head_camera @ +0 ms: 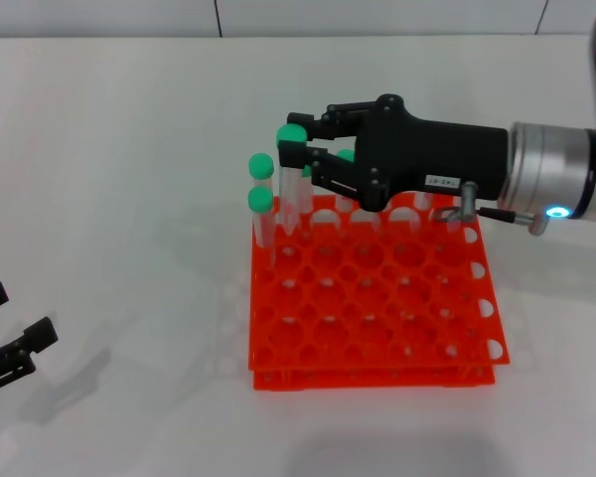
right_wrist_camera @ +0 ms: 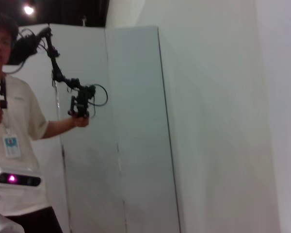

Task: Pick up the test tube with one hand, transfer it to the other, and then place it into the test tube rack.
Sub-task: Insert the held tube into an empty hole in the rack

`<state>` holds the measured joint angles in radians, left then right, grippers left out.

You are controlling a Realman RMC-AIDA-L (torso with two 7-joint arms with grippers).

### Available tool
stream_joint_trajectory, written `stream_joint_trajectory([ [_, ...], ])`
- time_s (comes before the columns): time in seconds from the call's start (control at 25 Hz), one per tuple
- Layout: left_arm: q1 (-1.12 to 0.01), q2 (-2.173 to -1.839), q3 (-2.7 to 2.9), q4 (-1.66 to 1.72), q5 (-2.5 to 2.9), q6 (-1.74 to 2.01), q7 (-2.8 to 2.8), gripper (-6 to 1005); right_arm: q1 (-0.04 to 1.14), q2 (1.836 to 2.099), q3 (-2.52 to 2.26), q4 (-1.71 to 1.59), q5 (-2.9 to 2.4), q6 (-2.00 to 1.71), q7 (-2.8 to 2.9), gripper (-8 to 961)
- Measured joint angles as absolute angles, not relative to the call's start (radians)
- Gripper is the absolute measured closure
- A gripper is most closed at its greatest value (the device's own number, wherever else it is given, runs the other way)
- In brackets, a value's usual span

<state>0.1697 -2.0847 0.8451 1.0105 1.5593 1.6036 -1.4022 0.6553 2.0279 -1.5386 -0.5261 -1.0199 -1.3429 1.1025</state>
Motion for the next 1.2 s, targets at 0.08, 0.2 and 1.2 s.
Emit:
stream_joint_trajectory([
  [0.08, 0.163, -2.085, 0.844, 0.999, 1.561, 1.603, -1.402, 104, 0.645, 2.028, -1.583, -0.553, -0.992, -1.294, 1.101, 631],
  [0.2, 0.159, -2.083, 0.842, 0.992, 1.562, 1.603, -1.402, 104, 0.623, 2.028, -1.645, -0.601, -0.962, -1.224, 1.094, 629],
  [1.2, 0.135, -2.082, 0.841, 0.991, 1.566, 1.603, -1.397, 104, 0.602, 2.022, -1.66, -0.593, -0.95, -1.201, 1.079, 611],
])
